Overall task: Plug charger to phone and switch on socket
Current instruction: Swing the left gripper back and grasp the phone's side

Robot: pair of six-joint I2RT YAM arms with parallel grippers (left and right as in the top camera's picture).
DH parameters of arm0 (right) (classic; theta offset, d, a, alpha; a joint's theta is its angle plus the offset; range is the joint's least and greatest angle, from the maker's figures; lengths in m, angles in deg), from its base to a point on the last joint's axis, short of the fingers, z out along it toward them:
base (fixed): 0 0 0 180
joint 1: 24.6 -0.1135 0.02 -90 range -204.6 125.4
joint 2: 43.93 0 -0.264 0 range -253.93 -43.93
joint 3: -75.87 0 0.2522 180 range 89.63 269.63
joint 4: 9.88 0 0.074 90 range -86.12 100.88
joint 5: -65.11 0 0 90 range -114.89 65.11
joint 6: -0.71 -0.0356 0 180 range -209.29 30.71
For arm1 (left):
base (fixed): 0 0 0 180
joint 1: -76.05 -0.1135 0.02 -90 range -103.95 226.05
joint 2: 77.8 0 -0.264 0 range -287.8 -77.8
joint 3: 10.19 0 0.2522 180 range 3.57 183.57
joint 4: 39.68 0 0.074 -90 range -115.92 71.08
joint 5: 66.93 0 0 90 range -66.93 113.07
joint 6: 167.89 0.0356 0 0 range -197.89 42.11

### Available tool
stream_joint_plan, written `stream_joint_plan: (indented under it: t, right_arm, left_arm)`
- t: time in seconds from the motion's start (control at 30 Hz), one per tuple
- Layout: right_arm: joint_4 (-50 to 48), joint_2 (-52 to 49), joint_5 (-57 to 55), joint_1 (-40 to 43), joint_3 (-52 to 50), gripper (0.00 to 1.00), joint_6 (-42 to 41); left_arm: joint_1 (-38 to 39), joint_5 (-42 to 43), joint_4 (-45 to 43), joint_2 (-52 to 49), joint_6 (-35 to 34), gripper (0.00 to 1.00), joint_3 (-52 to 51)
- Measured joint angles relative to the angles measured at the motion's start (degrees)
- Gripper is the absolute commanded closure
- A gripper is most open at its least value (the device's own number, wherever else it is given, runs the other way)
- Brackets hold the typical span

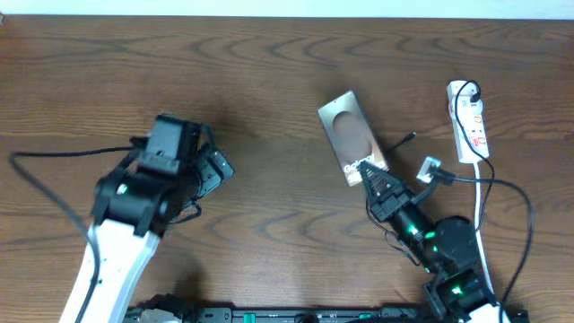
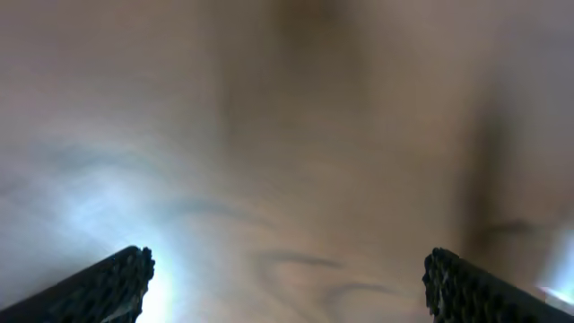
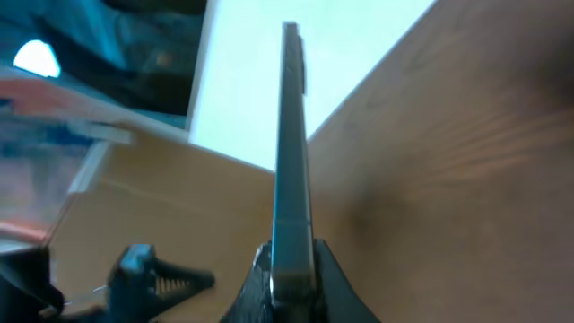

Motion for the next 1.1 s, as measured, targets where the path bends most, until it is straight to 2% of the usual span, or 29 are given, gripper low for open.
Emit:
stream_joint_plan:
  t: [0.07, 0.17, 0.43, 0.63, 0.77, 0.93, 1.03, 1.1]
  right_arm:
    - [-8.46, -1.64, 1.84, 0.0, -4.02, 0.99, -2.91]
    - [-16.15, -4.42, 3.96, 0.0, -6.62, 0.99, -5.81]
    - [-25.88, -11.1, 7.63, 0.0, -6.73, 0.99, -14.21]
    - [-28.89, -15.34, 7.98, 0.0, -6.73, 0.99, -18.75]
    - [-35.87, -18.25, 8.15, -0.2, -6.78, 0.99, -20.17]
    - [-39.65, -20.68, 6.95, -3.5, -6.78, 0.99, -23.87]
    - [-40.3, -22.75, 5.57, -6.27, -6.78, 0.99, -26.99]
    - [-41.44, -23.17, 4.26, -7.43, -6.78, 0.99, -28.06]
  left_arm:
    - [0.26, 6.08, -6.16, 2.43, 2.95, 0.02, -0.39]
    - [1.09, 16.2, -13.64, 3.58, 5.81, 0.02, -2.6]
    - [3.76, 33.2, -33.59, -0.17, 5.4, 0.02, -15.43]
    - [7.19, 36.89, -46.69, -0.39, 1.86, 0.03, -19.1]
    - [8.94, 37.55, -51.08, -0.39, -0.42, 0.05, -19.15]
    - [11.1, 37.22, -56.65, -1.14, -3.45, 0.14, -19.26]
    - [12.98, 35.54, -59.25, -2.03, -5.38, 0.27, -19.3]
    - [13.57, 34.49, -59.95, -2.43, -6.71, 0.3, -19.34]
